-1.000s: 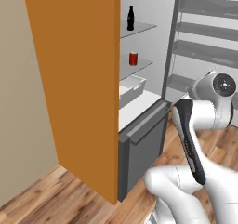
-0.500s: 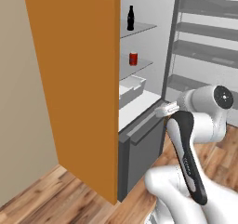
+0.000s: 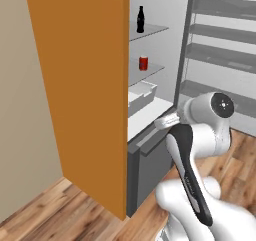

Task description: Open the fridge, grab two sodas, and place both sodas inside the bowl with ice on the dining counter.

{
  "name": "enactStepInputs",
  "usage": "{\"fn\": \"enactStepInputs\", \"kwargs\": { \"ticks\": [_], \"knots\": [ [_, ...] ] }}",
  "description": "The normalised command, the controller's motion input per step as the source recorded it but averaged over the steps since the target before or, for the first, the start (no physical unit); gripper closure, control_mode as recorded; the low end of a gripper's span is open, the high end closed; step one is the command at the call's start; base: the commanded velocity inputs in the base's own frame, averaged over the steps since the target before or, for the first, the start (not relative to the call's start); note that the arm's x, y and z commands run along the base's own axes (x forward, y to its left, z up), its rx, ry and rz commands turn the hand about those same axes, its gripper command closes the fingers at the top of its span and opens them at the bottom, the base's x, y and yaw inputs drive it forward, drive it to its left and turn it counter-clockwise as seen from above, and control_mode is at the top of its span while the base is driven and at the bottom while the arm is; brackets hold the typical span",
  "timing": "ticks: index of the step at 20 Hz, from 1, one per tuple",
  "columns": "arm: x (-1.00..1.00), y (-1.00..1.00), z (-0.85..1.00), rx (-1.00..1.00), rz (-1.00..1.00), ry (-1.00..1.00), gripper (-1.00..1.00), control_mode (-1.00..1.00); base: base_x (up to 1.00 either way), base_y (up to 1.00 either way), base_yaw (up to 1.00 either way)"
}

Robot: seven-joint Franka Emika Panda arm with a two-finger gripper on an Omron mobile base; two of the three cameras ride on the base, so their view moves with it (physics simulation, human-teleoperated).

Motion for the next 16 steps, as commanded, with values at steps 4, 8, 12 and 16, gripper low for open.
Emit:
{"fn": "enactStepInputs", "kwargs": {
  "ticks": [4,8,12,16],
  "knots": [
    [-0.07,-0.05,0.00,0.00,0.00,-0.03,-1.00,-1.00,0.00,0.00,0.00],
    [0.00,-0.09,0.00,0.00,0.00,0.00,-1.00,1.00,0.10,-0.19,0.02],
    [0.00,0.00,0.00,0.00,0.00,0.00,-1.00,1.00,0.47,-0.54,0.11],
    [0.00,0.00,0.00,0.00,0.00,0.00,-1.00,1.00,0.66,-0.51,0.16]
  ]
}}
